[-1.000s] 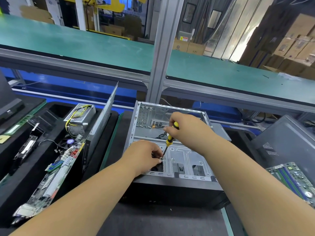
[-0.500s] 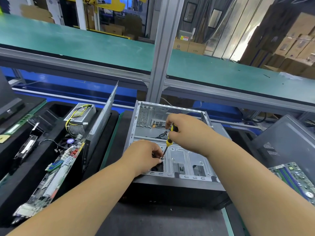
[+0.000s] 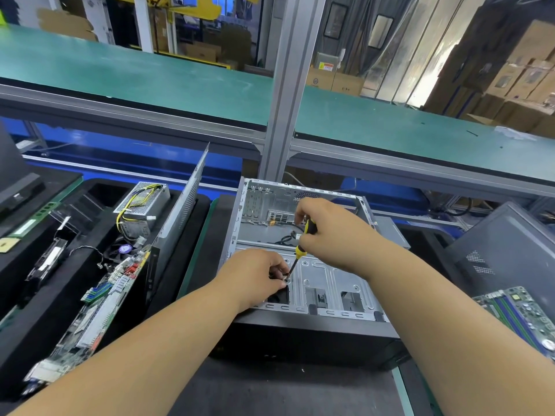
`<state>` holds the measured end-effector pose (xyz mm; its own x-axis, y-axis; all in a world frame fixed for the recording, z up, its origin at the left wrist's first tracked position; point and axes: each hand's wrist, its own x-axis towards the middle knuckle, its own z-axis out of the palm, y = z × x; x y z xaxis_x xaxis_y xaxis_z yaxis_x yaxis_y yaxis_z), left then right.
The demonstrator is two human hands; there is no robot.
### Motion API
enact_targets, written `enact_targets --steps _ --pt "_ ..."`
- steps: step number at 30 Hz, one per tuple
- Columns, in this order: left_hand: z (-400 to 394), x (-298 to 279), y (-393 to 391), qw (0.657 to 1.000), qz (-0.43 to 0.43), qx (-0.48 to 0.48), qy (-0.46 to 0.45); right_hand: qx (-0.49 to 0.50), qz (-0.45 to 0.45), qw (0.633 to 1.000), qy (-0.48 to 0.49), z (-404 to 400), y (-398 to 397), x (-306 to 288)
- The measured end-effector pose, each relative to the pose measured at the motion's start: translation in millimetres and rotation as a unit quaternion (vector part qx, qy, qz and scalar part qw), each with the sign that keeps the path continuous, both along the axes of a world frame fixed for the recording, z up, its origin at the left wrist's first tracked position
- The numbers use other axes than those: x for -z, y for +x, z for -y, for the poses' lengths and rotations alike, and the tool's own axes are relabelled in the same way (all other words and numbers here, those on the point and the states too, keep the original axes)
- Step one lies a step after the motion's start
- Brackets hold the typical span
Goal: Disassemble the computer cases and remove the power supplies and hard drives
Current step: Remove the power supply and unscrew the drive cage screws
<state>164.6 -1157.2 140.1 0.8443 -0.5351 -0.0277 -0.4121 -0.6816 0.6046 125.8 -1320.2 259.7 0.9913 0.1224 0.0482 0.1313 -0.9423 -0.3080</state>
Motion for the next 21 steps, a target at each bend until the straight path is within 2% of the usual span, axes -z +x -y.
enact_targets --steps 6,9,17,21 --pt "0.5 -0.2 0.5 1.0 -0.011 -0.002 -0.002 0.015 0.074 0.989 -0.126 0.6 0.7 2.2" --pt "0.6 -0.3 0.2 1.0 -0.016 -0.004 -0.002 0.021 0.088 0.983 -0.157 1.1 1.1 1.7" --pt "0.3 -2.2 -2.1 1.0 -0.007 -0.007 -0.001 0.004 0.022 1.0 -0.015 0.5 0.2 -1.9" --pt "-0.6 -3.1 -3.8 1.0 -0.001 -0.011 0.0 0.0 0.003 1.0 0.019 0.6 -2.2 0.3"
